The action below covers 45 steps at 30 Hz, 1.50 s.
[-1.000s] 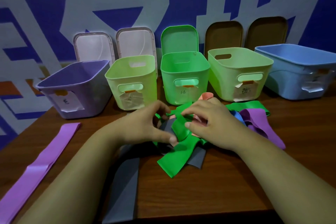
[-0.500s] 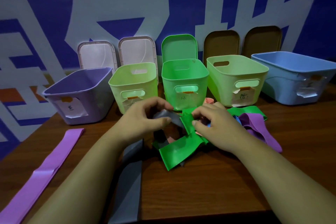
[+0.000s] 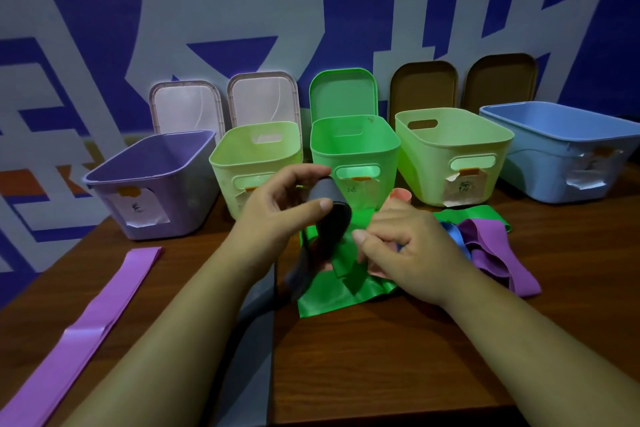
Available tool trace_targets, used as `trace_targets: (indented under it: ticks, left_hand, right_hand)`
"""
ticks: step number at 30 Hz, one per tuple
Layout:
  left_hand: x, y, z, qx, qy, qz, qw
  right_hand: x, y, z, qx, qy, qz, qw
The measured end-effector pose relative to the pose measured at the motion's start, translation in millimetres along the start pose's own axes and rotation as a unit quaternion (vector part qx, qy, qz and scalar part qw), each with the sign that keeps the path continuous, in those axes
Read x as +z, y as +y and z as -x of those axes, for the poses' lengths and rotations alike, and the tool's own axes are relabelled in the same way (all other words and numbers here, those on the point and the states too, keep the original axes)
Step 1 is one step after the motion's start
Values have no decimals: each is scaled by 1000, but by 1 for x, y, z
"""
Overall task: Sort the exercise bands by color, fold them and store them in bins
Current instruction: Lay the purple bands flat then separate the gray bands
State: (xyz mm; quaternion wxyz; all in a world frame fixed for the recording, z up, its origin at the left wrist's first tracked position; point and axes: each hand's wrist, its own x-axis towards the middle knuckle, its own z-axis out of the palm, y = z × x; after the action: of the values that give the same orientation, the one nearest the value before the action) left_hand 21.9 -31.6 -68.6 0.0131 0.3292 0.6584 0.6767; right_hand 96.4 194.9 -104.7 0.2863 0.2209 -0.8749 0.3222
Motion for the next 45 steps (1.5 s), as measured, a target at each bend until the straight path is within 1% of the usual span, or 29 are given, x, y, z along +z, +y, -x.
trace_targets:
  ticks: [3,6,10,13,20,24,29,31,34,36,39,42,44,45]
  left_hand:
    - [8,-1,2,-1,-30,-50,998]
    - [13,-1,2,-13,-52,-34,998]
    - [11,-5,0,-12,-59,-62,996]
    - [11,-6,1,-14,-61,-95,994]
    - [14,-12,1,-38,-79,-142,986]
    - [15,-12,1,-44,-106,-126,985]
    - [14,-8,3,-55,-87,-123,987]
    - [17,-6,4,-40,-62,-148,986]
    - [19,-3,2,-6,45,-167,985]
    - [19,2,0,10,107,-130,986]
    - [11,7,-3,29,191,-65,979]
    - [-5,9,-2,46,288,-39,956]
    - [-14,11,1,69,310,-41,947]
    - [-16,13,2,86,302,-45,948]
  right_hand:
    - [2,-3,2,40,-13,-38,998]
    - [2,-5,1,69,-2,-73,995]
    - [-3,-7,-1,115,35,-109,987]
    - [-5,-11,-1,134,30,-126,982]
    - [-8,-14,-2,125,13,-117,985]
    - [-8,-16,-2,122,18,-109,986]
    - [-7,-15,-2,124,11,-115,986]
    - [-5,-14,-2,119,9,-116,986]
    - [-6,-10,0,108,38,-91,989]
    - [-8,-8,0,118,57,-78,988]
    - [-10,-7,-1,185,112,-59,975]
    - [-16,-7,-2,263,170,-70,947]
    - [-21,-6,-2,308,192,-58,930]
    - [-23,-5,-2,326,196,-46,924]
